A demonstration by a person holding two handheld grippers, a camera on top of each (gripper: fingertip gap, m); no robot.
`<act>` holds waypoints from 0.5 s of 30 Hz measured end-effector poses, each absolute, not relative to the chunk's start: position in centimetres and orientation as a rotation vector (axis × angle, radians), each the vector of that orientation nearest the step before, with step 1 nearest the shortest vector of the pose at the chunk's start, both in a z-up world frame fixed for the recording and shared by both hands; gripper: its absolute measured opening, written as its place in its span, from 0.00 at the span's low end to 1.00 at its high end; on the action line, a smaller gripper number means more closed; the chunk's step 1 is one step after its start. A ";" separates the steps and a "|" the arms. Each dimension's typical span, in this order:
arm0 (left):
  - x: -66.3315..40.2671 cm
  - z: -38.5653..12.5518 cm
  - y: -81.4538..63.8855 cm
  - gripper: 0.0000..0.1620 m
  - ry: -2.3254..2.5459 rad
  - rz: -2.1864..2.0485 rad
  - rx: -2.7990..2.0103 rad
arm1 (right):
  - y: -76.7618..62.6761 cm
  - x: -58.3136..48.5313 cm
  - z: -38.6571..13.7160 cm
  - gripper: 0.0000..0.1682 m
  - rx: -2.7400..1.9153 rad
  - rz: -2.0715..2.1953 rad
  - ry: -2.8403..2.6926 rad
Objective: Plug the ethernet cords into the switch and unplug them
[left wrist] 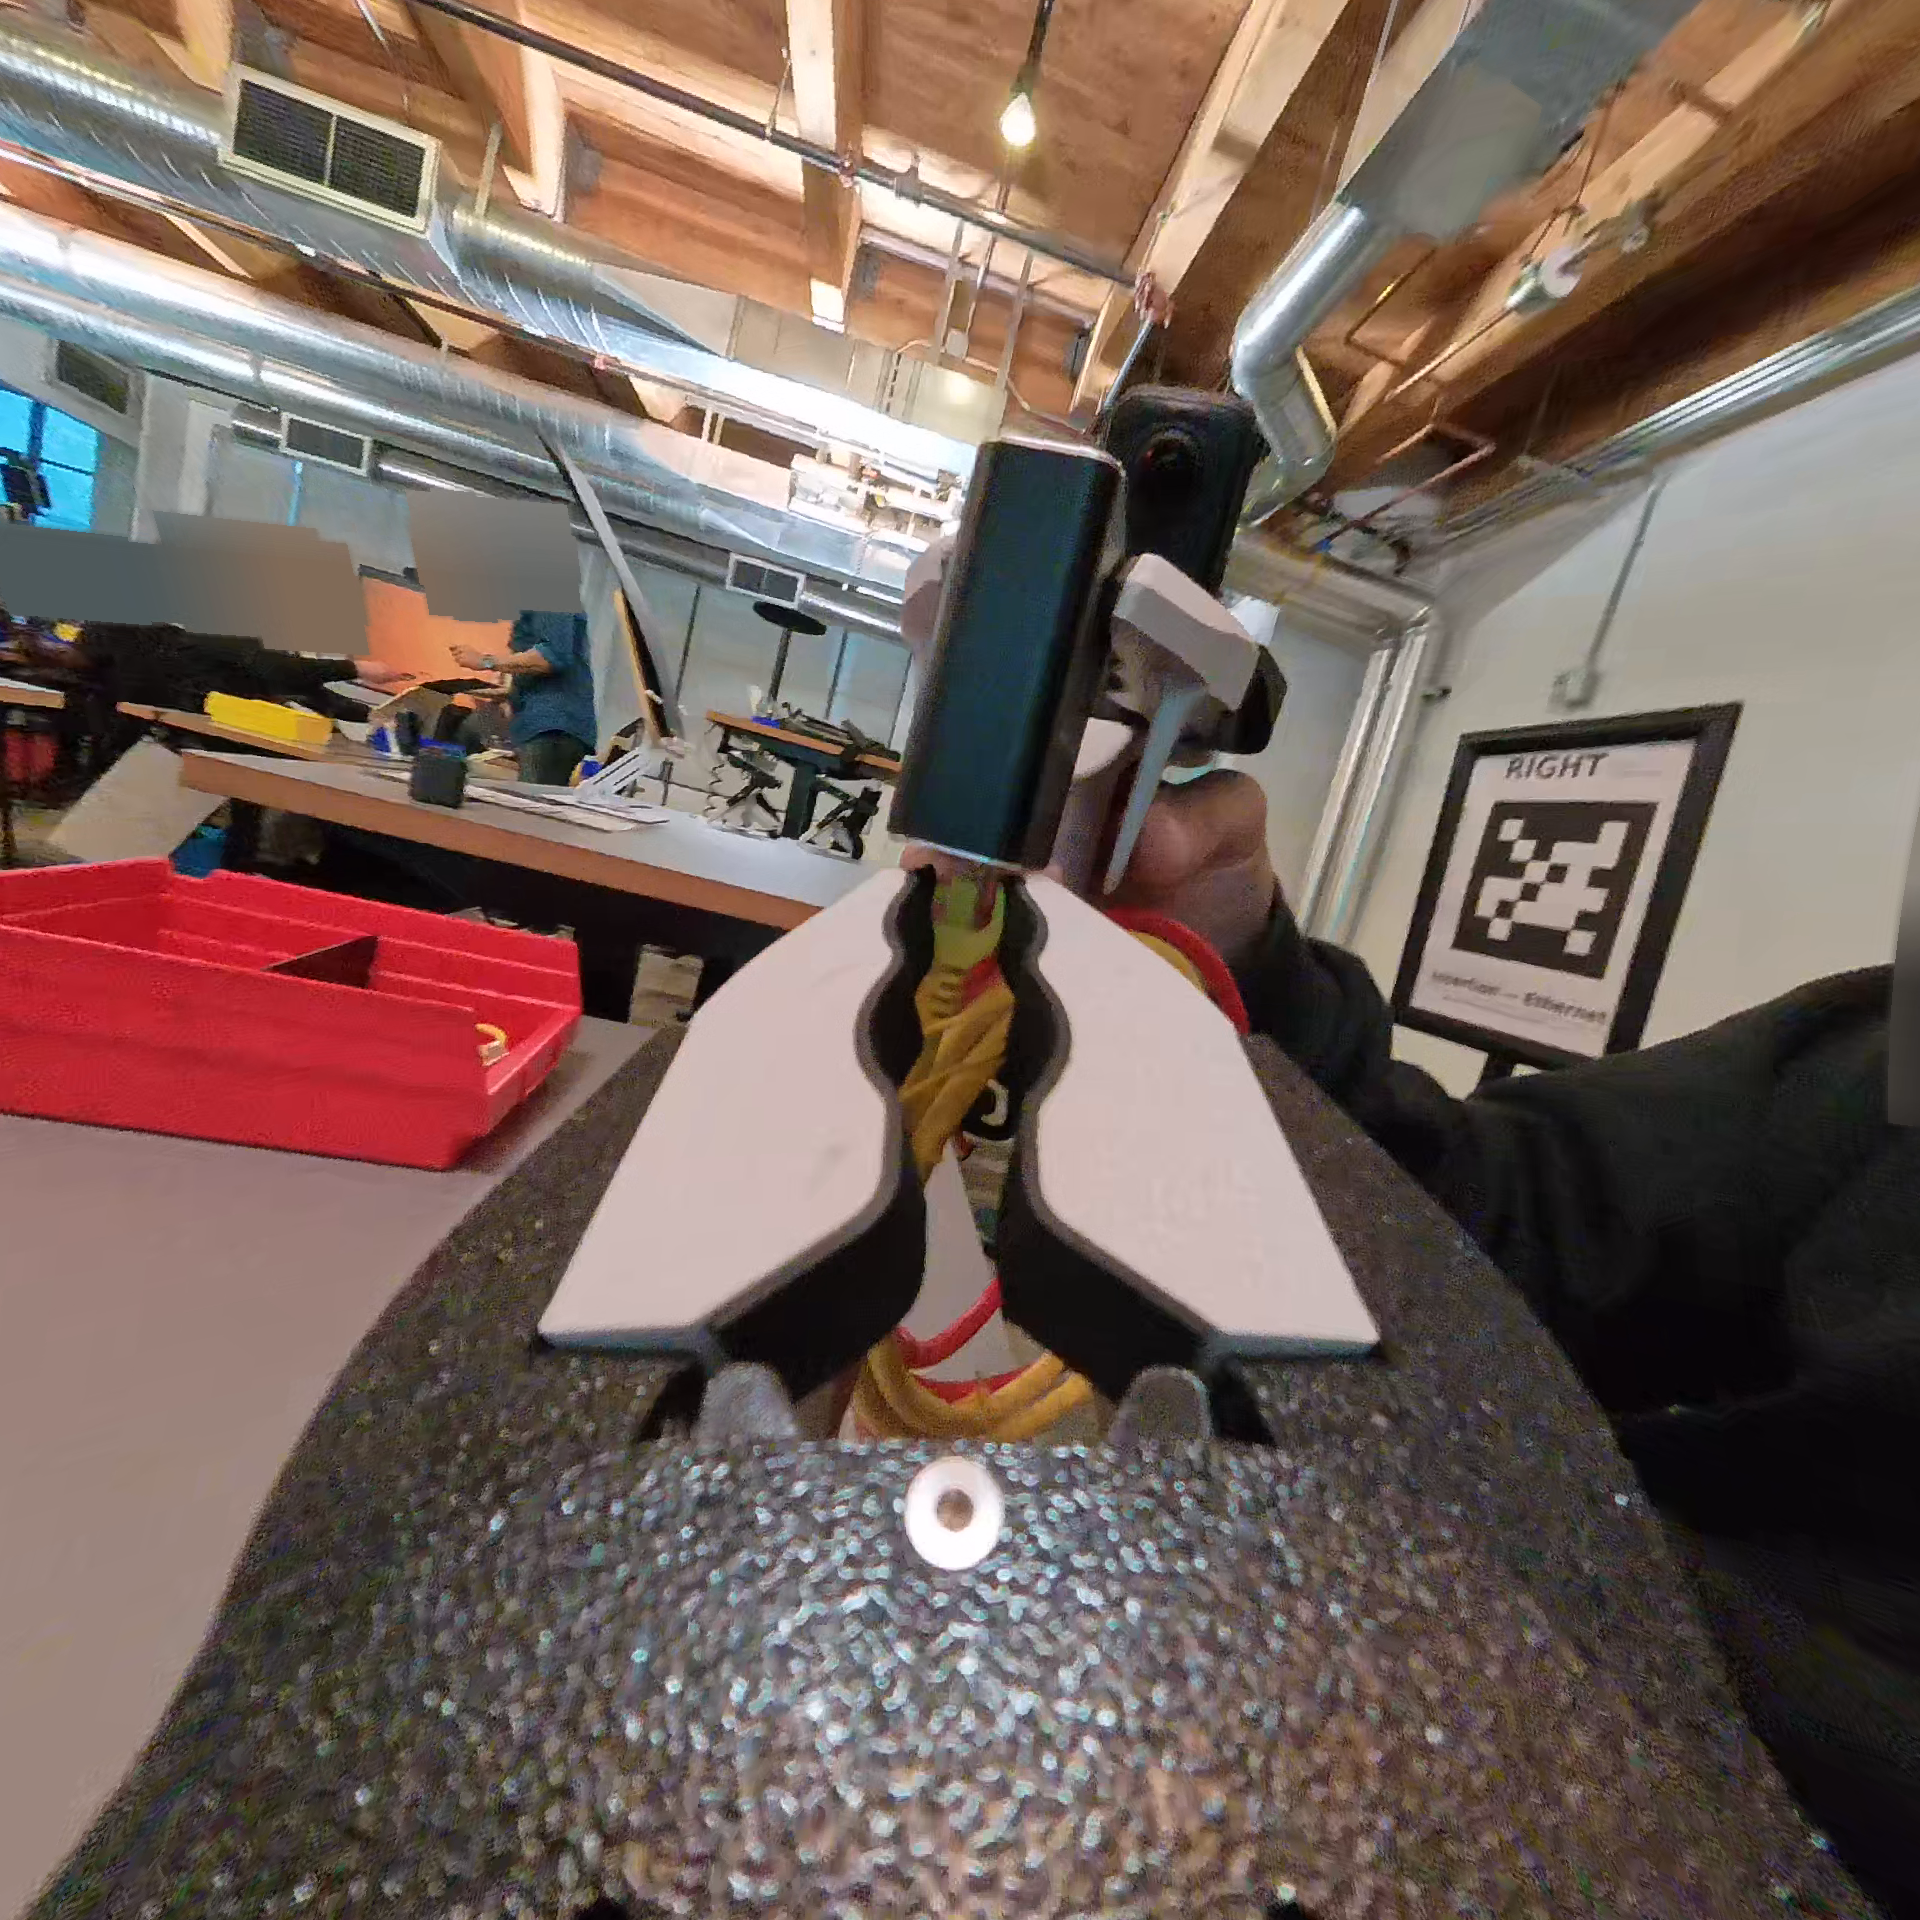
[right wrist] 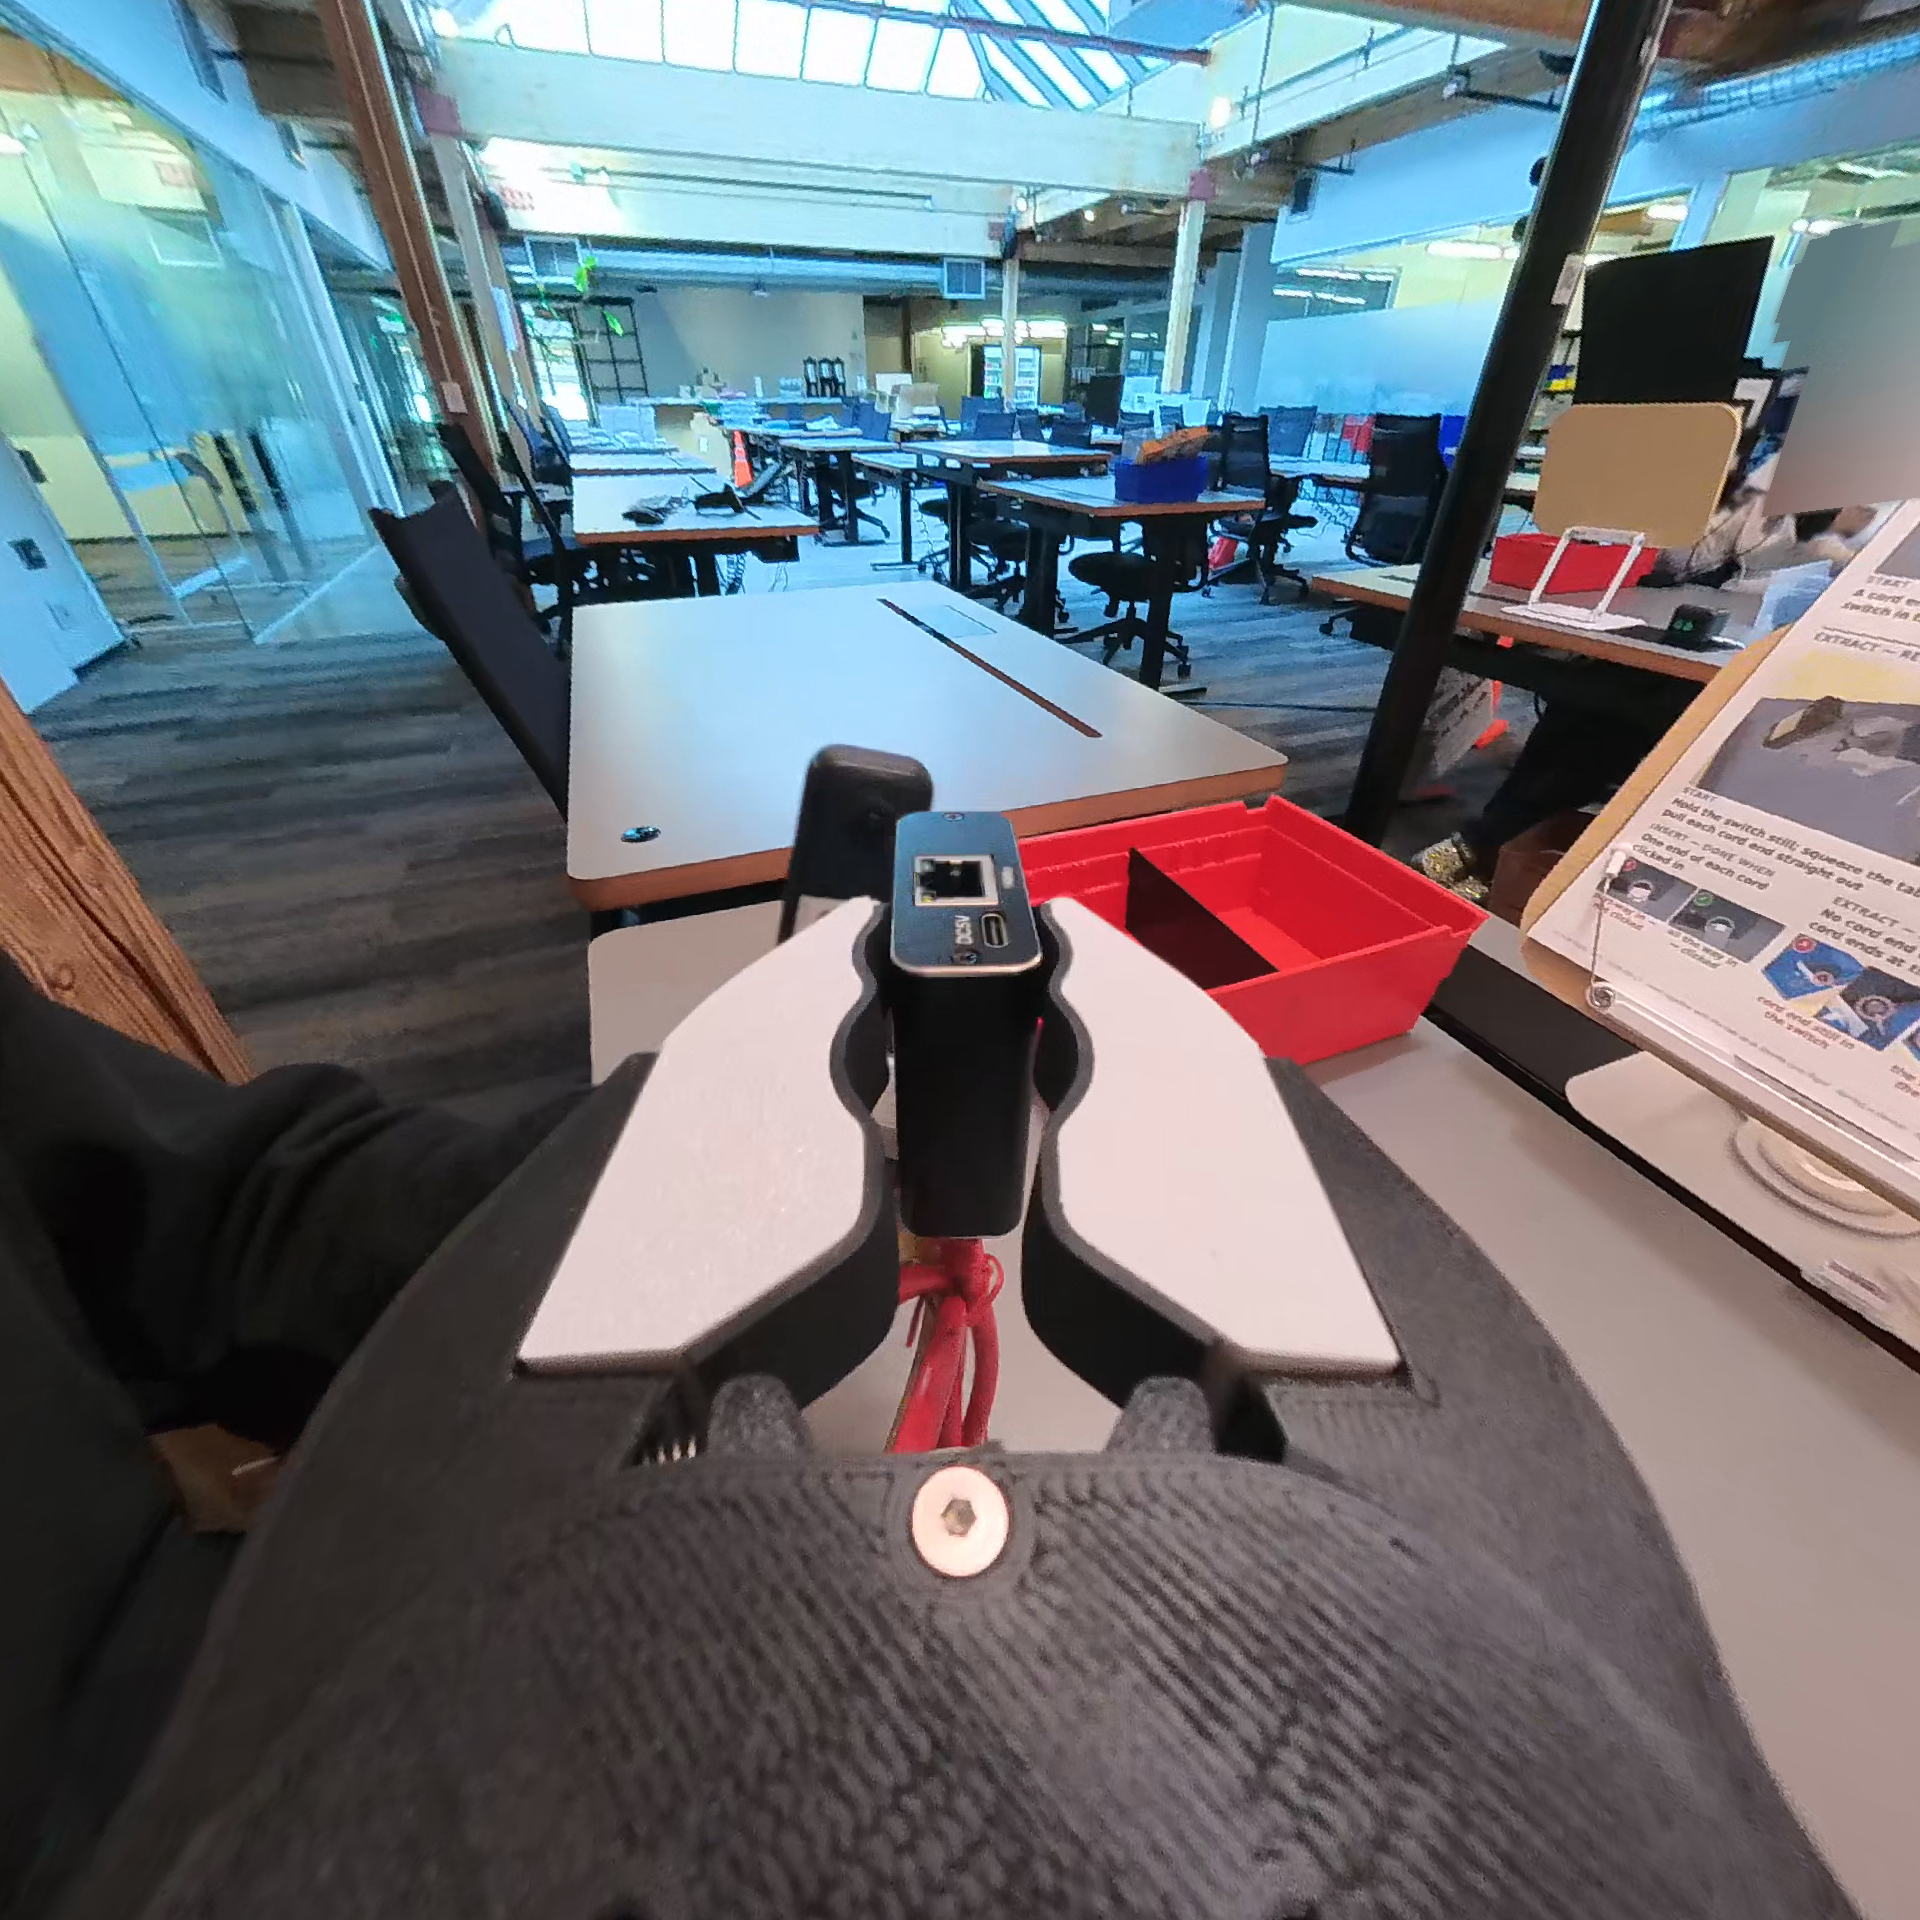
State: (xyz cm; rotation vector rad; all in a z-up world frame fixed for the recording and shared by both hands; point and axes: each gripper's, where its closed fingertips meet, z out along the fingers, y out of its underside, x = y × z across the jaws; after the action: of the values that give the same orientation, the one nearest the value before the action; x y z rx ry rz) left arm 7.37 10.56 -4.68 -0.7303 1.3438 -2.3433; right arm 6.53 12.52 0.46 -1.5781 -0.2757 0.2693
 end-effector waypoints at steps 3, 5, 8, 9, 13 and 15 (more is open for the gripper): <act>7.4 -5.0 10.7 0.08 1.415 -2.220 -0.713 | 12.5 6.5 0.2 0.15 -1.578 0.283 -0.287; 7.2 -4.9 10.4 0.08 1.453 -2.144 -0.686 | 12.4 6.5 0.4 0.15 -1.562 0.303 -0.297; 7.1 -5.0 10.1 0.08 1.484 -2.155 -0.671 | 12.3 6.2 0.3 0.15 -1.583 0.285 -0.341; 6.9 -4.9 10.1 0.08 1.472 -2.225 -0.667 | 12.3 6.0 0.4 0.15 -1.583 0.280 -0.353; 7.0 -5.1 10.1 0.08 1.419 -2.413 -0.672 | 12.7 6.0 0.1 0.15 -1.623 0.233 -0.359; 7.1 -5.4 10.0 0.08 1.449 -2.360 -0.679 | 12.6 6.1 -0.1 0.15 -1.623 0.240 -0.349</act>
State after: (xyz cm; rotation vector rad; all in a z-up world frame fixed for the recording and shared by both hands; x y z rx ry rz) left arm 7.15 10.04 -5.38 -0.6792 1.4494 -2.3601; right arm 6.15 12.58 -0.08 -1.6231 -0.3490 0.2399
